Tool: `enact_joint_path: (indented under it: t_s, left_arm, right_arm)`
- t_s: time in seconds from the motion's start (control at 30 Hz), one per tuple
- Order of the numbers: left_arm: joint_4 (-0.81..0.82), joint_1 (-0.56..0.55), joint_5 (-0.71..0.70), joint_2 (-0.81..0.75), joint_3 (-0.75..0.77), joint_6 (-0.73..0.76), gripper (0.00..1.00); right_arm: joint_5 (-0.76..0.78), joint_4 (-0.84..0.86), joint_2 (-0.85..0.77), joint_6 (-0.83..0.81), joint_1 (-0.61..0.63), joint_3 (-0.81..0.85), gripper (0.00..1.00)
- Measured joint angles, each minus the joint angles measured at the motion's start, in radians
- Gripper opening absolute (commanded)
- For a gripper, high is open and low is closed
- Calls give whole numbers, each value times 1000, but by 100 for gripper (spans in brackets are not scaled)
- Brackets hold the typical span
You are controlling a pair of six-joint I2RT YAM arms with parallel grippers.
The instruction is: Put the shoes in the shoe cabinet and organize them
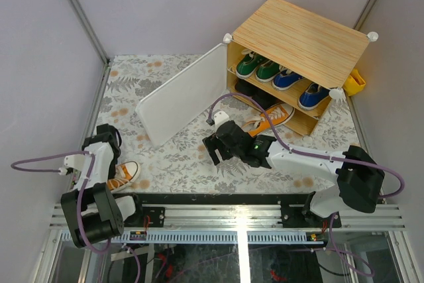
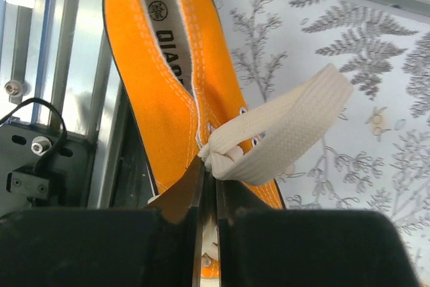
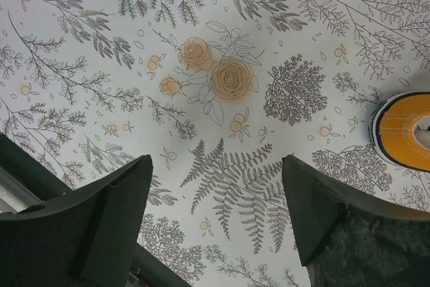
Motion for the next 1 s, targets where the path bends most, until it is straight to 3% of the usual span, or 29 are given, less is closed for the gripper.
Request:
enact_joint_path:
  t_s: [0.3,0.53,1.0]
  left_arm:
    - [175,0,48,-84,76,244,0]
    - [209,0,101,-58,300,432,0]
    - [119,-1,356,-17,794,718,0]
  right_arm:
    - [25,0,63,1,0,11,84]
    - [25,8,126,-3,0,63,84]
    - [-72,42,604,-52,-47,617,84]
